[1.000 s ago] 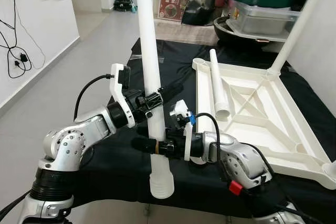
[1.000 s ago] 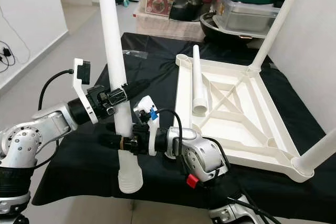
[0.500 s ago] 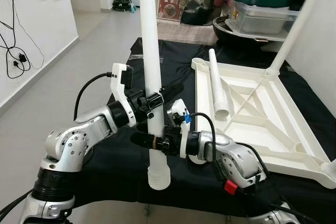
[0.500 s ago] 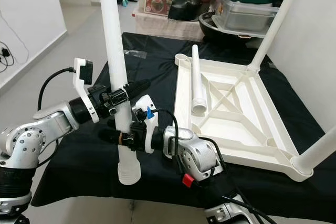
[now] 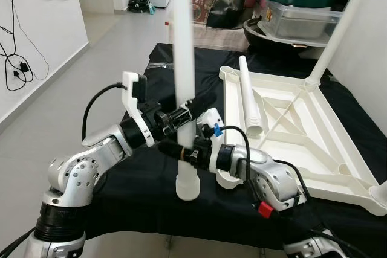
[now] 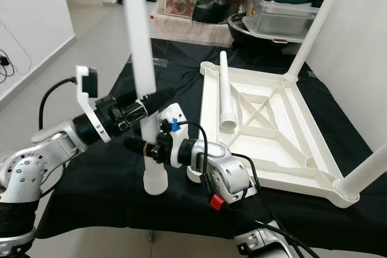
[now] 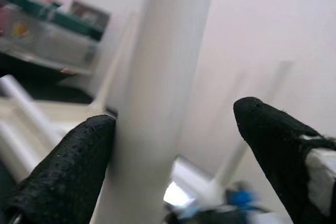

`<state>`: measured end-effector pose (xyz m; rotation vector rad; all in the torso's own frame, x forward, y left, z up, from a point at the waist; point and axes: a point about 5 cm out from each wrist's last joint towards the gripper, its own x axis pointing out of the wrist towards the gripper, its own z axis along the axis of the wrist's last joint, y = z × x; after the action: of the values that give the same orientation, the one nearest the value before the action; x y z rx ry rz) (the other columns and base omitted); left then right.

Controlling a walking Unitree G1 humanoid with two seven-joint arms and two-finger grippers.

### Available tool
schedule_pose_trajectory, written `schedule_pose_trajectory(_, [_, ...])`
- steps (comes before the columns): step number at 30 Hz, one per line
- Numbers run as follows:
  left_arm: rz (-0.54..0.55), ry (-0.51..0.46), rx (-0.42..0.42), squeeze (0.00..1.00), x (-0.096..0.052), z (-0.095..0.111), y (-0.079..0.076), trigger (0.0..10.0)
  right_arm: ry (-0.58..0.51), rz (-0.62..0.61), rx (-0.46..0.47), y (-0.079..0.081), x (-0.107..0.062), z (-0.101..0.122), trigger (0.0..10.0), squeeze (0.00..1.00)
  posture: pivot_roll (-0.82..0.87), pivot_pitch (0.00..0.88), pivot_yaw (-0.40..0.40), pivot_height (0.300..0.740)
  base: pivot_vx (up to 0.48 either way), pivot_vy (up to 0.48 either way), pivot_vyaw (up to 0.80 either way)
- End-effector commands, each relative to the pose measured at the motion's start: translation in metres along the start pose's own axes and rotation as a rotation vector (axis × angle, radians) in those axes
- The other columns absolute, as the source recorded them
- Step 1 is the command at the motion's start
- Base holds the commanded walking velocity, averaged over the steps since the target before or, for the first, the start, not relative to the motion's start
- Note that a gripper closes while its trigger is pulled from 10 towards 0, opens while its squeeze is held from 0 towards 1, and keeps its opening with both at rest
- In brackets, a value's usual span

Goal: Building children table

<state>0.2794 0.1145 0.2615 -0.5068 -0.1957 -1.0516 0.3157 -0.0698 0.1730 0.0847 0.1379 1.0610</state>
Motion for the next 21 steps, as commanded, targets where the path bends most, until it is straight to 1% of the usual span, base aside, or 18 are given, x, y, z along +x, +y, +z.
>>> schedule_pose_trajectory(1, [-0.077,-0.017,-0.017,1.00,0.000,0.001,-0.011,10.0,-0.004,-0.043,-0.007,-0.006,-0.001,0.001,0.0,0.00,0.05,0.000,-0.090,0.740,0.000,0.000,0.00])
schedule_pose_trajectory(2, [-0.085,-0.028,-0.018,1.00,-0.002,0.002,-0.013,10.0,-0.016,-0.066,-0.009,-0.009,-0.002,0.002,0.0,0.00,0.05,0.000,-0.091,0.740,0.000,0.000,0.00])
schedule_pose_trajectory(3, [-0.085,-0.028,-0.018,1.00,-0.002,0.002,-0.013,10.0,-0.016,-0.066,-0.009,-0.009,-0.002,0.002,0.0,0.00,0.05,0.000,-0.091,0.740,0.000,0.000,0.00])
schedule_pose_trajectory(4, [-0.069,-0.036,-0.013,1.00,-0.004,0.003,-0.011,10.0,-0.030,-0.093,-0.014,-0.013,-0.002,0.005,0.0,0.00,0.05,0.000,-0.091,0.740,0.000,0.000,0.00])
schedule_pose_trajectory(5, [-0.042,-0.049,-0.003,1.00,-0.008,0.004,-0.008,10.0,-0.048,-0.145,-0.019,-0.021,-0.004,0.007,0.0,0.00,0.05,0.000,-0.092,0.740,0.000,0.000,0.00])
schedule_pose_trajectory(6, [-0.042,-0.049,-0.003,1.00,-0.008,0.004,-0.008,10.0,-0.048,-0.145,-0.019,-0.021,-0.004,0.007,0.0,0.00,0.05,0.000,-0.092,0.740,0.000,0.000,0.00])
schedule_pose_trajectory(7, [-0.022,-0.059,0.003,1.00,-0.010,0.005,-0.006,10.0,-0.059,-0.181,-0.022,-0.026,-0.005,0.009,0.0,0.00,0.05,0.000,-0.092,0.740,0.000,0.000,0.00])
schedule_pose_trajectory(8, [-0.022,-0.059,0.003,1.00,-0.010,0.005,-0.006,10.0,-0.059,-0.181,-0.022,-0.026,-0.005,0.009,0.0,0.00,0.05,0.000,-0.092,0.740,0.000,0.000,0.00])
schedule_pose_trajectory(9, [0.024,-0.070,0.008,1.00,-0.013,0.006,-0.001,10.0,-0.078,-0.250,-0.032,-0.035,-0.007,0.014,0.0,0.00,0.06,0.000,-0.096,0.740,0.000,0.000,0.00])
schedule_pose_trajectory(10, [0.054,-0.077,0.010,1.00,-0.015,0.007,0.001,10.0,-0.091,-0.295,-0.038,-0.041,-0.009,0.017,0.0,0.00,0.06,0.000,-0.096,0.740,0.000,0.000,0.00])
schedule_pose_trajectory(11, [0.082,-0.078,0.016,1.00,-0.018,0.007,0.003,10.0,-0.110,-0.326,-0.036,-0.047,-0.012,0.021,0.0,0.00,0.06,0.000,-0.099,0.740,0.000,0.000,0.00])
schedule_pose_trajectory(12, [0.082,-0.078,0.016,1.00,-0.018,0.007,0.003,10.0,-0.110,-0.326,-0.036,-0.047,-0.012,0.021,0.0,0.00,0.06,0.000,-0.099,0.740,0.000,0.000,0.00])
schedule_pose_trajectory(13, [0.100,-0.080,0.017,0.87,-0.022,0.007,0.004,10.0,-0.132,-0.349,-0.034,-0.052,-0.016,0.027,0.0,0.00,0.07,0.000,-0.101,0.740,0.000,0.000,0.00])
schedule_pose_trajectory(15, [0.100,-0.080,0.017,0.87,-0.022,0.007,0.004,10.0,-0.132,-0.349,-0.034,-0.052,-0.016,0.027,0.0,0.00,0.07,0.000,-0.101,0.740,0.000,0.000,0.00])
schedule_pose_trajectory(16, [0.103,-0.078,0.014,0.00,-0.026,0.006,0.002,10.0,-0.158,-0.364,-0.036,-0.057,-0.020,0.035,0.0,0.00,0.07,0.000,-0.102,0.740,0.000,0.000,0.00])
schedule_pose_trajectory(19, [0.098,-0.070,0.012,0.00,-0.029,0.003,-0.002,10.0,-0.179,-0.383,-0.041,-0.062,-0.024,0.042,0.0,0.00,0.07,0.000,-0.103,0.740,0.000,0.000,0.00])
schedule_pose_trajectory(20, [0.093,-0.060,0.010,0.00,-0.032,-0.001,-0.005,10.0,-0.194,-0.401,-0.047,-0.066,-0.027,0.047,0.0,0.00,0.07,0.000,-0.104,0.740,0.000,0.000,0.00])
schedule_pose_trajectory(21, [0.093,-0.025,0.017,0.00,-0.034,-0.009,-0.008,10.0,-0.218,-0.457,-0.055,-0.074,-0.033,0.053,0.0,0.00,0.07,0.000,-0.104,0.740,0.000,0.000,0.00])
